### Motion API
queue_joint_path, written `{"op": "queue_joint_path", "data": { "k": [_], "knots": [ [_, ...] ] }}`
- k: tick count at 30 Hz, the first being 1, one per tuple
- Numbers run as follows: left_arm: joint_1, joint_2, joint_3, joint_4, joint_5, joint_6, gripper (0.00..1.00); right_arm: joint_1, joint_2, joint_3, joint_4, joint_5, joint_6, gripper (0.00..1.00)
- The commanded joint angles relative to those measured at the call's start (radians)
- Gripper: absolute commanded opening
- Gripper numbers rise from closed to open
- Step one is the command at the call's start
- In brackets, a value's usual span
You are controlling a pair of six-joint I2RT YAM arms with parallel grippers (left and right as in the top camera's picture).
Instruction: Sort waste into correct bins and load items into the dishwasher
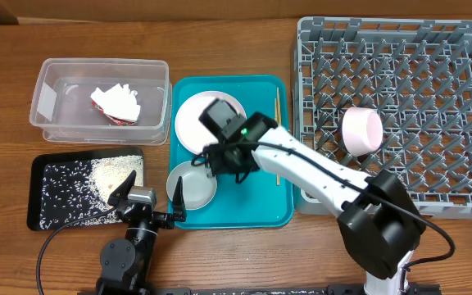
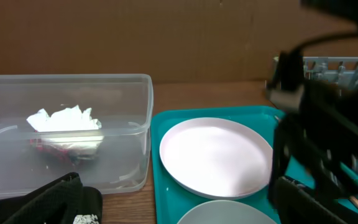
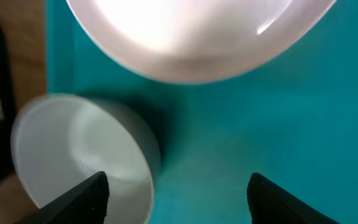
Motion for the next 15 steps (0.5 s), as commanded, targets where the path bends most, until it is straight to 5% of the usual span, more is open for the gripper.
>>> {"op": "queue_joint_path", "data": {
  "k": [1,6,7,8,13,15],
  "knots": [
    [0.006,-0.011,-0.005,0.004,0.011,-0.018,1.00,0.008,-0.024,-0.094,0.051,-0.102,-0.032,0.71],
    [0.006,-0.011,-0.005,0.004,0.011,-0.018,1.00,0.012,-0.024,-0.191,0.136,-0.187,-0.033,0.51],
    [0.006,-0.011,-0.005,0.004,0.011,-0.018,1.00,0.012,-0.024,-0.194,0.133,-0.167,-0.033,0.32],
    [0.006,-0.011,-0.005,0.004,0.011,-0.018,1.00,0.012,-0.027,-0.192,0.130,-0.145,-0.033,0.24],
    [0.006,-0.011,-0.005,0.004,0.011,-0.018,1.00,-0.007,-0.103,-0.111,0.020,0.072,-0.032,0.04],
    [0.006,-0.011,-0.005,0.004,0.011,-0.018,1.00,-0.023,-0.159,-0.067,-0.044,0.190,-0.023,0.04]
  ]
}}
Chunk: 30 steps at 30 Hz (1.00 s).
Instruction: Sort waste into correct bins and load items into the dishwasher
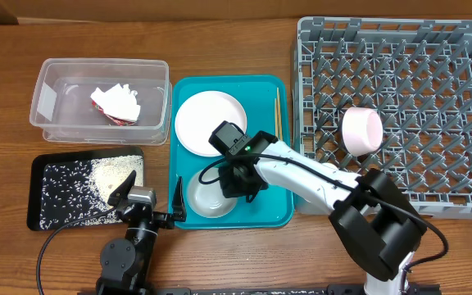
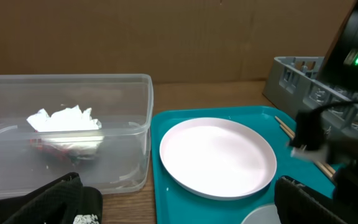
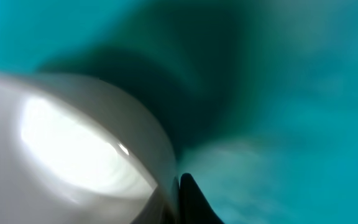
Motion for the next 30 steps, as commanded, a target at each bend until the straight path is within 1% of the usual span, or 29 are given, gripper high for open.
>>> {"op": "queue_joint_path", "data": {
  "k": [1,3,7,11,12,15,21,30],
  "knots": [
    [0.006,-0.011,-0.005,0.003,0.011,-0.018,1.00,-0.035,-0.167,0.114,-0.083,0.283,0.013,0.04],
    [0.006,-0.011,-0.005,0.003,0.011,-0.018,1.00,-0.057,-0.229,0.144,-0.141,0.455,0.077,0.04],
    [0.006,-0.011,-0.005,0.003,0.011,-0.018,1.00,-0.122,-0.344,0.153,-0.205,0.795,0.163,0.04],
    [0.006,-0.011,-0.005,0.003,0.011,-0.018,1.00,-0.226,-0.396,0.153,-0.278,1.046,0.172,0.04],
    [0.006,-0.011,-0.005,0.003,0.011,-0.018,1.00,-0.278,-0.396,0.152,-0.311,1.106,0.172,0.04],
    [0.006,-0.011,-0.005,0.003,0.011,-0.018,1.00,-0.398,-0.392,0.135,-0.341,1.149,0.172,0.04],
    [0.006,-0.011,-0.005,0.003,0.011,-0.018,1.00,-0.654,-0.389,0.100,-0.347,1.148,0.172,0.04],
    [0.006,-0.011,-0.005,0.003,0.011,-0.018,1.00,-0.900,-0.358,-0.011,-0.270,1.147,0.166,0.04]
  ]
}}
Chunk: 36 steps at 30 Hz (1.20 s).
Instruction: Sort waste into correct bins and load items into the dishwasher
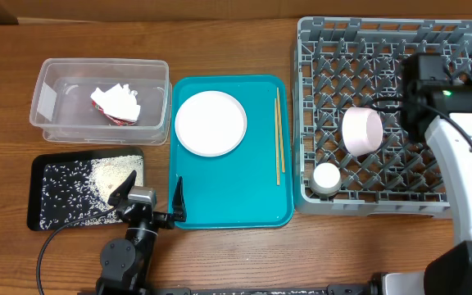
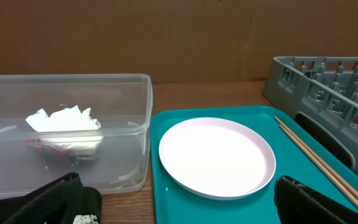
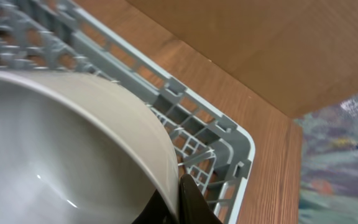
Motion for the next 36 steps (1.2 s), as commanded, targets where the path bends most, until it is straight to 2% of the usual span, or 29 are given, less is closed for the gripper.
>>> {"op": "queue_joint_path", "data": {
  "k": [1,12,23,36],
  "knots": [
    [0.006,-0.011,-0.005,0.004,0.008,-0.018,1.00,-0.056,0.034,-0.046,0.033,0.029,0.005,0.04],
    [0.006,-0.011,-0.005,0.004,0.008,-0.018,1.00,-0.050,0.260,-0.051,0.061,0.095,-0.082,0.04],
    [0.006,-0.011,-0.005,0.004,0.008,-0.018,1.00,0.068,0.266,-0.051,0.040,0.138,-0.082,0.04],
    [0.006,-0.011,-0.005,0.004,0.008,-0.018,1.00,0.106,0.266,-0.051,-0.002,0.150,-0.081,0.04]
  ]
}}
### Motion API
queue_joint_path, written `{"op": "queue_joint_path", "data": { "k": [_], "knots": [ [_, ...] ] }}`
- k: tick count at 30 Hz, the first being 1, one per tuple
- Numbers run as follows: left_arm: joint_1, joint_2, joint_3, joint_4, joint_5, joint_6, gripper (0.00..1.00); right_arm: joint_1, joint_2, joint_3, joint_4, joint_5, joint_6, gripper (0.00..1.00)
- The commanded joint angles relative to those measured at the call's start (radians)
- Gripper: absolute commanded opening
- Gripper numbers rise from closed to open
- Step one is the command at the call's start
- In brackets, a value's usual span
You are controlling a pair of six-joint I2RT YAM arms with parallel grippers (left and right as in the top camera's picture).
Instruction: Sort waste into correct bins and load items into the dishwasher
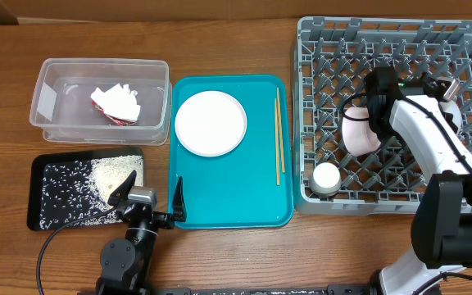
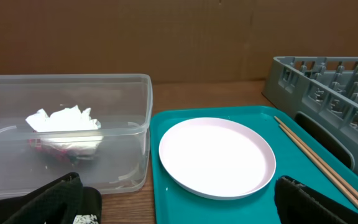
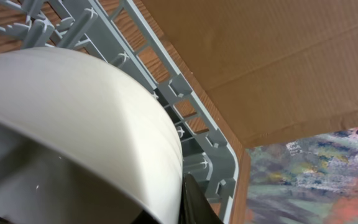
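My right gripper (image 1: 447, 88) is over the right side of the grey dish rack (image 1: 465, 197), shut on the rim of a white bowl (image 3: 73, 118). In the right wrist view the bowl fills the frame above the rack's tines, with one dark finger (image 3: 190, 200) against its outer wall. A white plate (image 1: 211, 123) and chopsticks (image 1: 278, 135) lie on the teal tray (image 1: 228, 205). My left gripper (image 1: 149, 201) rests open at the table's front, with nothing between its fingers (image 2: 316, 199).
A pink cup (image 1: 360, 131) and a small white cup (image 1: 326, 177) sit in the rack. The clear bin (image 1: 101, 98) at back left holds crumpled wrappers (image 2: 64, 127). A black tray (image 1: 56, 192) with rice lies at front left.
The right arm's wrist has swung left over the rack while the gripper stays near the rack's right side. The bowl is still held, now tipped closer to the rack's corner. The left arm is unchanged.
My right gripper was open above the white bowl on the teal tray. Then it was down on the bowl's rim. Later the bowl was off the tray and held over the rack's back right. Now it stays gripped above the tines.
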Motion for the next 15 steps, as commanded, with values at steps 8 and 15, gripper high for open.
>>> {"op": "queue_joint_path", "data": {
  "k": [8,15],
  "knots": [
    [0.006,-0.011,-0.005,0.004,0.008,-0.018,1.00,-0.069,0.015,-0.006,0.055,-0.054,-0.007,0.04],
    [0.006,-0.011,-0.005,0.004,0.008,-0.018,1.00,-0.067,0.016,-0.006,0.087,-0.064,-0.008,0.04]
  ]
}}
